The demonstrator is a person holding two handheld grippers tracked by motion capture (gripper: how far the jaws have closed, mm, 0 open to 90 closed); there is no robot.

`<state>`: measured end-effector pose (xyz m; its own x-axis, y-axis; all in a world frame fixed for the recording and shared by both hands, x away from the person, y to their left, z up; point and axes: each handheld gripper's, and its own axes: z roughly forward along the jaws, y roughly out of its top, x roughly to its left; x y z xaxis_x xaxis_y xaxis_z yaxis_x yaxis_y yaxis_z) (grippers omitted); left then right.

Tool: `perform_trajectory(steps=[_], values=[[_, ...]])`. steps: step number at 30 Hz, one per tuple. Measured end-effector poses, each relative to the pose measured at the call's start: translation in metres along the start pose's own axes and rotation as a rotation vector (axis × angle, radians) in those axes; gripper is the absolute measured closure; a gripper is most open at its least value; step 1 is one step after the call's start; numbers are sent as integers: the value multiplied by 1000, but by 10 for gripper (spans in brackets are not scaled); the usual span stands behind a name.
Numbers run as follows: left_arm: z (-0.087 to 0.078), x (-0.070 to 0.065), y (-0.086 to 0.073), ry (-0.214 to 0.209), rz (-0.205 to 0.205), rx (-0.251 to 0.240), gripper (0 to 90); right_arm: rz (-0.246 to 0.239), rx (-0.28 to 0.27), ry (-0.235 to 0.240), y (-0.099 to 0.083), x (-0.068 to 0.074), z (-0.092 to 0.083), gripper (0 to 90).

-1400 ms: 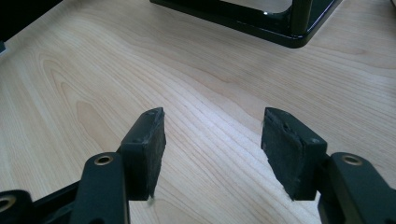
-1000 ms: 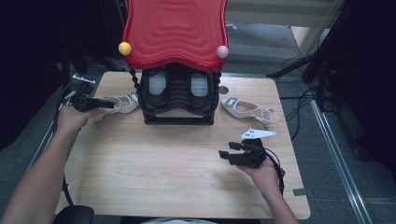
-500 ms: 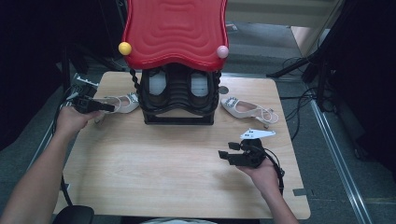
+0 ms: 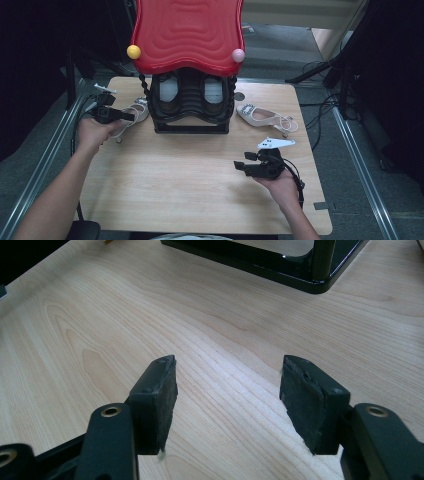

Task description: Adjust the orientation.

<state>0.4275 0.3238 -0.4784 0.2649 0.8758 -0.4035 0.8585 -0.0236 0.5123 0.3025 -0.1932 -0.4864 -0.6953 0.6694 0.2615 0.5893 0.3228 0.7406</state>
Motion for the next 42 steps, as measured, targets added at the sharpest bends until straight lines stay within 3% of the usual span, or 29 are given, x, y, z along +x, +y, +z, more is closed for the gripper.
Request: perform_trajectory(steps=[4,7,10,13,16,23,30,39,42], values=[[8,-11,-3,-26,-29,-19,854,0,2,2,0,0,0,412],[9,-11,-4,-34,-42,-38,844,2,3,1,1,0,0,412],[8,-12,-5,-35,-26,-47,818,5,3,0,1,0,0,411],[4,-15,-4,-46,-26,-63,736,5,2,0,1,0,1,411],[-6,-17,-2,-75,-21,-101,659,7,2,-1,1,0,0,410],[-38,-16,4,-71,34,-136,740,4,3,2,1,2,1,409],[-51,1,-9,-24,43,-129,884,4,7,-2,0,2,2,412],[-50,35,-35,11,-53,-164,900,-2,11,1,1,3,4,413],[-45,39,-41,31,-57,-150,900,-3,13,3,2,3,5,413]])
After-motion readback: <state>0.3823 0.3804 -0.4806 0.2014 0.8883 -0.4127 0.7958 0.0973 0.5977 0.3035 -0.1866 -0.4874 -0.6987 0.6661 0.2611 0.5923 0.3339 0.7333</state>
